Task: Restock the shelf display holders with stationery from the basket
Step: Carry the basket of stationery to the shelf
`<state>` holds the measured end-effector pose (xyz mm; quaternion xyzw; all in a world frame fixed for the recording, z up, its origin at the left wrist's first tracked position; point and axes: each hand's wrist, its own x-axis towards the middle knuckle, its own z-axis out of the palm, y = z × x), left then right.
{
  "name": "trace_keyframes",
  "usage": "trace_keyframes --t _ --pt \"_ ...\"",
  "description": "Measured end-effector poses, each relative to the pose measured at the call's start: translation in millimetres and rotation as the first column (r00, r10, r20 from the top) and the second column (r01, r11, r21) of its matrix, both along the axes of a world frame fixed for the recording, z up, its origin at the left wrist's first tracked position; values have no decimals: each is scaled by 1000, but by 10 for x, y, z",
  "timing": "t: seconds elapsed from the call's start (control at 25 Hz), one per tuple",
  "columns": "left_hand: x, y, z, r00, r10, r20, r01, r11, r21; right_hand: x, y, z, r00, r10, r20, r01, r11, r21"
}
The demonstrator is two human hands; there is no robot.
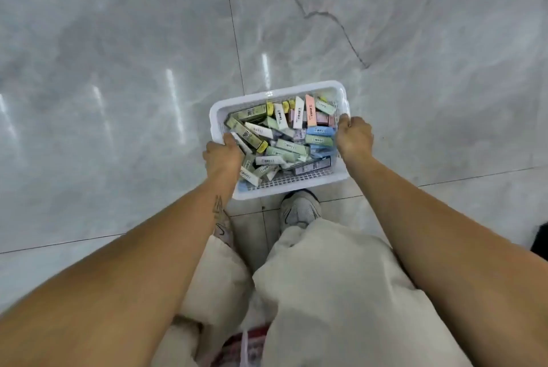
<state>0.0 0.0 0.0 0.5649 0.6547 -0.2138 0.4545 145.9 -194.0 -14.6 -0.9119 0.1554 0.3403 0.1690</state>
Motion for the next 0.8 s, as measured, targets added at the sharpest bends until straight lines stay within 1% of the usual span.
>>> trace_keyframes --t 0.08,0.2,0.32,0.44,0.6,0.8 --pt "21 52 -56 999 -24 -36 25 999 25 75 -10 -29 999 33 -11 -33 999 -39" --pt "10 136 17 999 -41 23 39 995 94 95 -16 56 998 -55 9 55 998 34" --pt "6 263 492 991 -76 113 51 976 210 8 36 505 992 -105 72 95 988 124" --pt "16 510 1251 967 -127 221 58 955 292 35 139 1309 981 -90 169 54 977 204" --pt "68 835 2494 907 -194 374 53 933 357 204 331 2572 972 -22 236 -41 965 258" --pt "460 1267 4250 898 -197 393 -3 891 454 630 758 4244 946 7 323 -134 919 371"
